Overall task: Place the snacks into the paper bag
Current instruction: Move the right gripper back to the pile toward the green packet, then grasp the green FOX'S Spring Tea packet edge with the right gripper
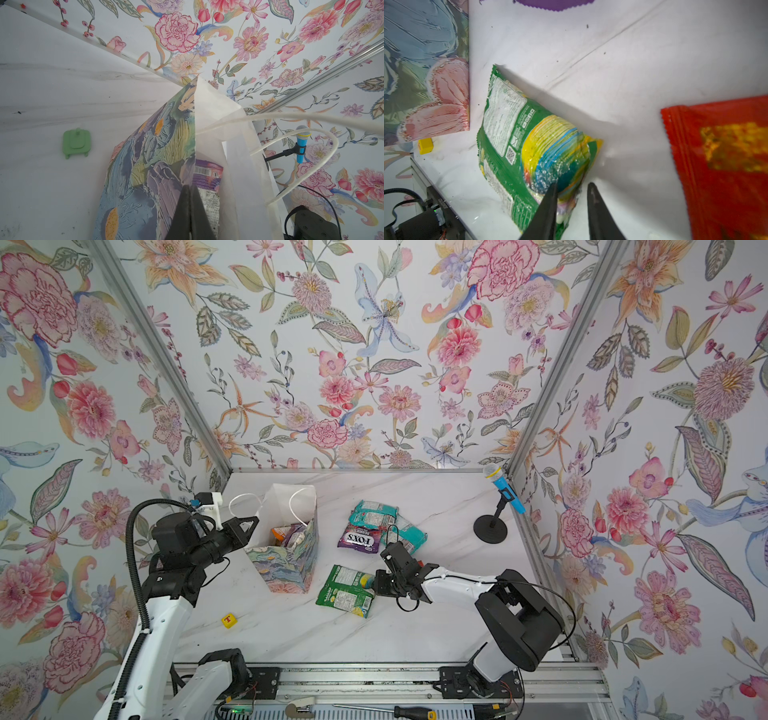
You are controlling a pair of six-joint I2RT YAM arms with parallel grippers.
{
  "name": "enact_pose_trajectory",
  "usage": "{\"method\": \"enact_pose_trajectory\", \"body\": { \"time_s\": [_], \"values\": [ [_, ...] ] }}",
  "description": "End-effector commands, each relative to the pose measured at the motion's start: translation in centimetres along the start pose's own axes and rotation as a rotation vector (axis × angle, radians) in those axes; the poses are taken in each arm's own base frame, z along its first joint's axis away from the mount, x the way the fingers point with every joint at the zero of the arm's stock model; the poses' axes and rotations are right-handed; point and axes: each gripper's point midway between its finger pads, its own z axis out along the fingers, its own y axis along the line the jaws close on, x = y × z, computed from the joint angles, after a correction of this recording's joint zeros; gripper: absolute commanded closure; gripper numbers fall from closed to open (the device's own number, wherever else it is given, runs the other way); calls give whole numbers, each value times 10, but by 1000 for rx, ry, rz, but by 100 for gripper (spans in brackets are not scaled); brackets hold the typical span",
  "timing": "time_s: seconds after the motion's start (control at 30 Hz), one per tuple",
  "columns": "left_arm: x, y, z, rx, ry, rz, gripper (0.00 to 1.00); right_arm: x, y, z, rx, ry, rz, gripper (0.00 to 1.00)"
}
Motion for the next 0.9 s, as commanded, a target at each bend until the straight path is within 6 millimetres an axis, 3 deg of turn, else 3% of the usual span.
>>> {"method": "enact_pose_trajectory", "body": {
  "time_s": [0.0, 0.17, 0.3, 0.37, 0.53, 0.67, 0.87],
  "values": [
    [-2, -10, -5, 38, -20, 23, 98, -9, 1, 5, 12, -18, -20, 79],
    [-2, -11, -5, 40, -18, 21, 98, -26, 3, 14, 24, -22, -57, 90],
    [-3, -12, -5, 38, -17, 30, 98, -52, 10, 17, 29, -48, -114, 89],
    [-4, -12, -6, 37, -20, 31, 98, -65, 15, 19, 24, -56, -139, 85],
    [-3, -11, -6, 36, -18, 28, 98, -87, 31, 10, -23, -84, -146, 64],
    [-3, -11, -5, 33, -16, 30, 98, -78, 32, -8, -53, -109, -99, 55],
    [-4, -11, -4, 38, -18, 27, 98, -26, 16, -22, -64, -84, 6, 53]
  ]
}}
